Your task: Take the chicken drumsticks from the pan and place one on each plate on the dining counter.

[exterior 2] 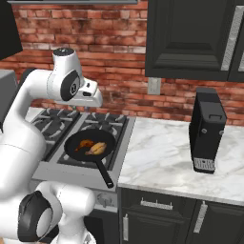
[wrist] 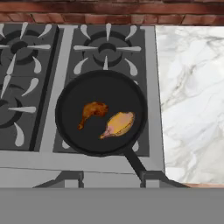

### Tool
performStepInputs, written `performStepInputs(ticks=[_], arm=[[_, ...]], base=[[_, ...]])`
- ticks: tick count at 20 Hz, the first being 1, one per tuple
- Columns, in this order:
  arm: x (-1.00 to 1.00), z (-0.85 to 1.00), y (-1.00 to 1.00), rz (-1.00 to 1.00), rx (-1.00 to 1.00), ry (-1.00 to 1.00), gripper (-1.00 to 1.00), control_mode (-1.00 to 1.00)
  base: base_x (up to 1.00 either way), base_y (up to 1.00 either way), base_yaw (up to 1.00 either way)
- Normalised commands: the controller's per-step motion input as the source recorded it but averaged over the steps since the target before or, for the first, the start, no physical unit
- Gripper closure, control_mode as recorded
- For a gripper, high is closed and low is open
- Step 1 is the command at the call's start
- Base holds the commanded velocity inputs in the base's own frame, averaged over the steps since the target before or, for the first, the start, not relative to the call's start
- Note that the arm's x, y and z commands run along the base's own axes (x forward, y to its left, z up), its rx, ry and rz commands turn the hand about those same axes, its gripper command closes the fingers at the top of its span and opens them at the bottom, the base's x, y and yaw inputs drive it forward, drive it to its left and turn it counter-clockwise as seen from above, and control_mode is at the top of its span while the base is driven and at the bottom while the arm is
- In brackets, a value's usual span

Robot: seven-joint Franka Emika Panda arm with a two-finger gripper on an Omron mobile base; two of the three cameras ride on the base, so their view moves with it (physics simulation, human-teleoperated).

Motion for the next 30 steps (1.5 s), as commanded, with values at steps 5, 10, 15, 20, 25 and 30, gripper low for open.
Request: performStepInputs(ticks=[5, 10, 15, 20, 25, 30], arm=[[-0.17, -0.23, -0.11, 0.0, -0.01, 0.0, -1.0, -1.0], [0.02, -0.62, -0.27, -0.22, 0.0, 0.07, -1.0, -1.0], [0.5, -0.62, -0.07, -0.54, -0.01, 0.02, -1.0, -1.0], [0.69, -0.53, 0.0, -0.39, 0.08, 0.11, -1.0, -1.0], [0.49, -0.51, -0.02, -0.03, 0.18, 0.06, -1.0, -1.0], [0.27, -0.47, 0.0, 0.0, 0.05, 0.0, -1.0, -1.0]], base=[[0.0, 0.0, 0.0], [0.0, 0.0, 0.0], [0.0, 0.0, 0.0], [0.0, 0.0, 0.0], [0.0, 0.0, 0.0], [0.0, 0.0, 0.0]])
